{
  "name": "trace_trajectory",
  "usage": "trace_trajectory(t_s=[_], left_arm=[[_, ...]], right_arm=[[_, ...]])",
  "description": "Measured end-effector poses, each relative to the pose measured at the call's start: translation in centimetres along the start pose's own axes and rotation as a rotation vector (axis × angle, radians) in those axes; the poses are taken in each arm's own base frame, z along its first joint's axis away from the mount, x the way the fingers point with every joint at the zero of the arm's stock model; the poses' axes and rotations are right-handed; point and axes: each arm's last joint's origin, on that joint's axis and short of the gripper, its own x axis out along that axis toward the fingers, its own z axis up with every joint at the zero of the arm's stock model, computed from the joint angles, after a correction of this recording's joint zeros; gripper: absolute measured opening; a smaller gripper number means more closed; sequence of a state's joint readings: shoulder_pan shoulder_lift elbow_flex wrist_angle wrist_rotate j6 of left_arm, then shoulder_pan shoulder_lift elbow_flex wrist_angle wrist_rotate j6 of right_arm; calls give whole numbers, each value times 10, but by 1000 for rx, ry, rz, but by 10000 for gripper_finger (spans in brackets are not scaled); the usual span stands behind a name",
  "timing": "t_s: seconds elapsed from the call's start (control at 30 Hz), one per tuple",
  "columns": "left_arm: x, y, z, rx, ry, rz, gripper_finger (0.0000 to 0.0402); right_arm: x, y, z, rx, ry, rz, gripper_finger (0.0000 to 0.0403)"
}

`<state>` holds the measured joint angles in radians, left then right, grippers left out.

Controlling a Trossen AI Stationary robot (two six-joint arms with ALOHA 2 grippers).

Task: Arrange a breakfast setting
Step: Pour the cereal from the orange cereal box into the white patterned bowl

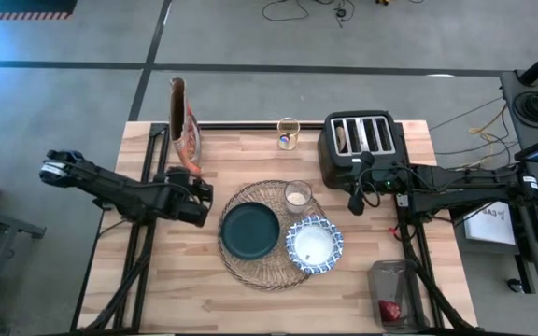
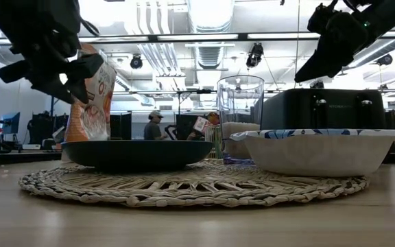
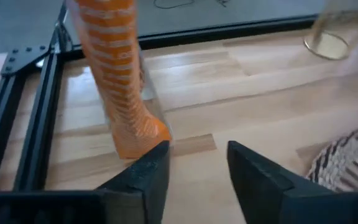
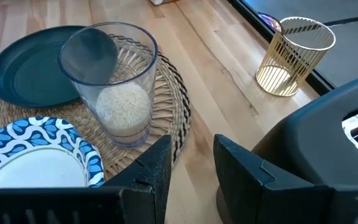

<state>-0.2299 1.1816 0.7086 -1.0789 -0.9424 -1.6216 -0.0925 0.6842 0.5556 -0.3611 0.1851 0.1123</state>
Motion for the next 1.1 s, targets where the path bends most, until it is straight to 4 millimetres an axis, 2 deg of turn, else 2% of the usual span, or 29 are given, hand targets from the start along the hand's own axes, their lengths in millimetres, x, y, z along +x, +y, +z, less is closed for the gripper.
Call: trace_trajectory(t_s=[0.2,0.33,0.57,0.8,1.1], left_arm=[[7,0,2,36,0,46,256],[12,-3,2,66,-45,73,296],[33,-5,6,69,-210,193,295],[60,-7,6,81,-231,321,279],[78,-17,-7,39,-379,337,263]], right_arm=[[0,0,0,0,0,0,112],[0,0,0,0,0,0,112],[0,0,0,0,0,0,112],[0,0,0,0,0,0,112],[0,0,0,0,0,0,112]])
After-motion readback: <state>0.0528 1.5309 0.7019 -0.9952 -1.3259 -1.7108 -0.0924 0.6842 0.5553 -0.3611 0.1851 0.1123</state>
